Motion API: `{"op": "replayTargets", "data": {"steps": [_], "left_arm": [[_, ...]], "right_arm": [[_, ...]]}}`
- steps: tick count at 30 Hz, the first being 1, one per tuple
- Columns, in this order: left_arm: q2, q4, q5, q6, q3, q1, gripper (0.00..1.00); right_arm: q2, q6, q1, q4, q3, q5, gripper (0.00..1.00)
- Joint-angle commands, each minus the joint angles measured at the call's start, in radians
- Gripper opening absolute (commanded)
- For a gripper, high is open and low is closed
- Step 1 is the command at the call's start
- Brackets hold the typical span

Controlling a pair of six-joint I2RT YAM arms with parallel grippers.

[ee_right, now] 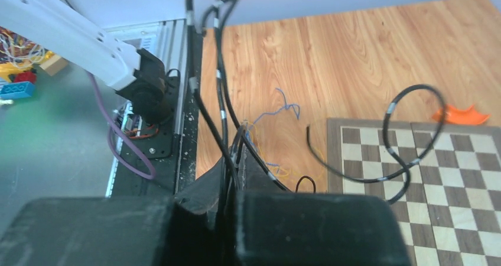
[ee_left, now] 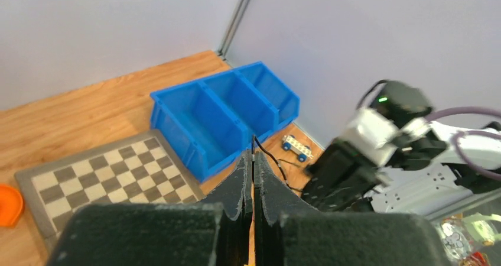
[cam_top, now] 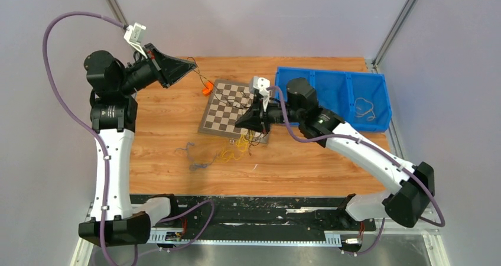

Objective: Untangle the cables

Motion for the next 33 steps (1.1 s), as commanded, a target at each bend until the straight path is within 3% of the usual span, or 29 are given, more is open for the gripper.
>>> {"op": "replayTargets", "data": {"steps": [1,5,10,19,33], "left_arm": [[-0.027,-0.05,-0.076,0.066,-0.078,0.034,0.0],[-0.024,0.087,-0.055,-0.104,-0.121,0.213,0.0],[0.034,0.127,-0.006,-0.121,0.001,0.343,0.0],[0.09,0.217,-0.02,-0.175,0.235,0.348,0.0],[0.189,0.247,-0.153,-0.199,0.536,0.361,0.0]], "right_arm": [[-0.081,-0.015,-0.004,-0.057,0.047,-0.038,0.0],[-0.136,-0.068,-0.063,-0.194,-0.028,-0.038,0.0],[-0.219,-0.221,-0.165,-0.3,-0.234,-0.016,0.0],[-0.17,-0.433,-0.29,-0.389,-0.425,0.066,0.03],[-0.091,-0.569,-0.393,-0.456,-0.495,0.143,0.1]]}}
